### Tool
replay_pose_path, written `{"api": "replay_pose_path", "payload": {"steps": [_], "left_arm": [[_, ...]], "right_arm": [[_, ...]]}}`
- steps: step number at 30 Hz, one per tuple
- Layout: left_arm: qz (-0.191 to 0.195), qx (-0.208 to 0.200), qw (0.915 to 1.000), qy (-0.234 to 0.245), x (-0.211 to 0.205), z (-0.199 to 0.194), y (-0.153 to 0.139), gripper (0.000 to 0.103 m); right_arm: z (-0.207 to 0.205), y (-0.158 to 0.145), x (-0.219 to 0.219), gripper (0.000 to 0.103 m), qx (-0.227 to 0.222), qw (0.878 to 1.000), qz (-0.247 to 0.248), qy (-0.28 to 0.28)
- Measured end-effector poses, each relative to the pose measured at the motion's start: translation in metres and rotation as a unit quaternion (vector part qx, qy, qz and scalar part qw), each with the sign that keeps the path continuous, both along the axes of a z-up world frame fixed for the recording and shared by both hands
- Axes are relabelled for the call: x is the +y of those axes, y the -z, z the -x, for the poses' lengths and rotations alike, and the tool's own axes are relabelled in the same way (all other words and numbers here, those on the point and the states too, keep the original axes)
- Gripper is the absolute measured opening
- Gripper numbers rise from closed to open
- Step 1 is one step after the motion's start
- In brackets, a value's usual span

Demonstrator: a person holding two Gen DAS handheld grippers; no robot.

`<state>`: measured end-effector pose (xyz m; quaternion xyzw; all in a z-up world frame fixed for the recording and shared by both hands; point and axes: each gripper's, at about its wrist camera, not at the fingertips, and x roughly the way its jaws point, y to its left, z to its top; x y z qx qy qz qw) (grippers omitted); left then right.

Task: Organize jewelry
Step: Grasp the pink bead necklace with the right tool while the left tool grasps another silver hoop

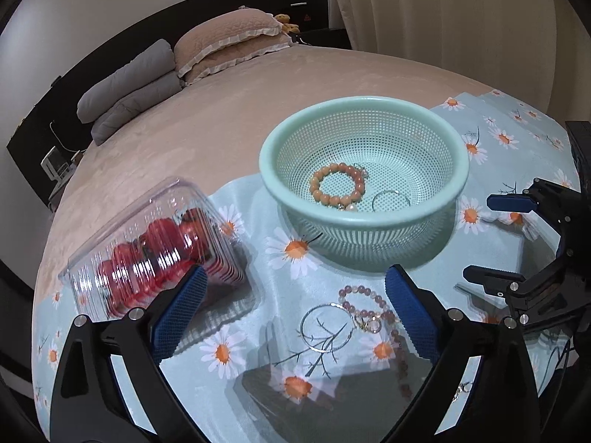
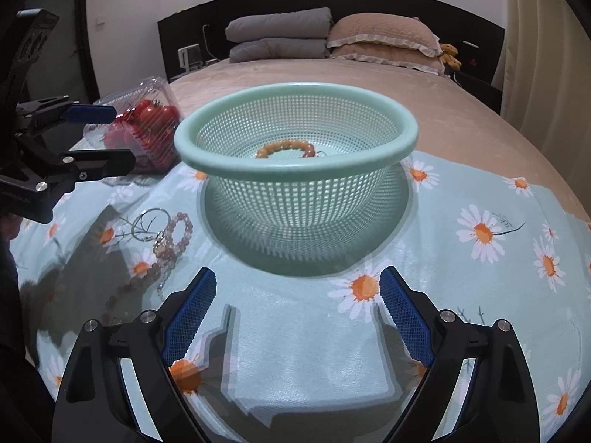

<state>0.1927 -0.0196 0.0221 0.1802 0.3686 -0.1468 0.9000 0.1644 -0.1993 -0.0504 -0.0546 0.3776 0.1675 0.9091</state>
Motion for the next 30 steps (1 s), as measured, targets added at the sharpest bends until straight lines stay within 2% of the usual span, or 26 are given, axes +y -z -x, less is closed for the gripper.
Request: {"api": "replay_pose_path", "payload": {"steps": [5, 11, 19, 21, 24, 25, 26, 27, 29, 30], "left_arm": [[0.002, 0.015, 0.9999, -0.009, 0.017, 0.011, 0.016, 0.095], [0.004, 0.048, 0.9978, -0.046, 0.031, -0.004, 0.036, 0.094], [0.0, 0.066, 0.9969, -0.043, 0.029, -0.012, 0.052, 0.09], [-0.001, 0.068, 0.997, -0.037, 0.025, -0.013, 0.056, 0.089], [-0.006, 0.073, 0.9969, -0.027, 0.016, -0.015, 0.06, 0.083], [-0.01, 0.074, 0.997, -0.024, 0.014, -0.017, 0.063, 0.08], [-0.011, 0.079, 0.9966, -0.021, 0.012, -0.019, 0.066, 0.073], [-0.011, 0.087, 0.996, -0.02, 0.011, -0.021, 0.07, 0.069], [0.004, 0.093, 0.9956, -0.012, 0.011, -0.023, 0.074, 0.059], [0.008, 0.093, 0.9956, -0.007, 0.011, -0.022, 0.074, 0.058]], "right_arm": [[0.006, 0.007, 0.013, 0.086, 0.009, 1.0, 0.002, -0.029], [0.011, 0.006, 0.025, 0.086, 0.008, 0.999, 0.003, -0.053], [0.012, 0.01, 0.039, 0.084, 0.017, 0.997, 0.002, -0.082], [0.013, 0.013, 0.044, 0.079, 0.021, 0.996, 0.006, -0.092], [0.013, 0.017, 0.048, 0.07, 0.028, 0.994, 0.003, -0.101], [0.014, 0.017, 0.049, 0.063, 0.028, 0.994, 0.003, -0.106], [0.014, 0.017, 0.05, 0.052, 0.028, 0.993, 0.002, -0.112], [0.015, 0.017, 0.051, 0.048, 0.027, 0.993, 0.001, -0.118], [0.016, 0.018, 0.053, 0.029, 0.027, 0.992, 0.002, -0.124], [0.015, 0.018, 0.052, 0.026, 0.027, 0.992, -0.001, -0.123]]}}
